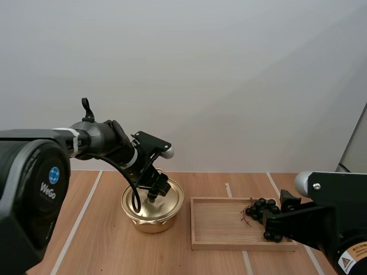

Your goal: Open the lid, put the grape in the pot, and close it

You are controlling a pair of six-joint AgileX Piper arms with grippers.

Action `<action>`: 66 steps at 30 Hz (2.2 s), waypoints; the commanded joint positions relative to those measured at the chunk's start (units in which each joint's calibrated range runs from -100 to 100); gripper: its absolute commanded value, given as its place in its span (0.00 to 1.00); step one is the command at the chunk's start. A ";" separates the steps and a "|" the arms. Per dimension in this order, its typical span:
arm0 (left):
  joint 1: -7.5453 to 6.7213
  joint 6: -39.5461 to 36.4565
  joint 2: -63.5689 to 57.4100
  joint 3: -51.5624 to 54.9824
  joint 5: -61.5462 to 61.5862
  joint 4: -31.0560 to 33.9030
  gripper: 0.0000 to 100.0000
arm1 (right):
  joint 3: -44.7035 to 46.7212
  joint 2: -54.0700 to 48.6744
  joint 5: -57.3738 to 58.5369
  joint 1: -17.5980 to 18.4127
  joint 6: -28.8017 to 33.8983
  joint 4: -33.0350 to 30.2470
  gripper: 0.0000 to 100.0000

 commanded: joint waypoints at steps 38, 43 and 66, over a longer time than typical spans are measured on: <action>-0.20 -0.46 -46.58 -11.46 14.02 -0.72 0.00 | -4.90 54.25 -23.71 -0.22 14.97 -23.34 1.00; -0.20 -0.73 -51.24 -13.92 15.11 2.22 0.00 | -6.48 66.17 -26.38 -0.31 15.05 -24.63 1.00; -0.20 -4.63 -52.69 -14.34 15.42 8.63 0.00 | -6.48 87.04 -45.97 -6.20 11.34 -28.15 1.00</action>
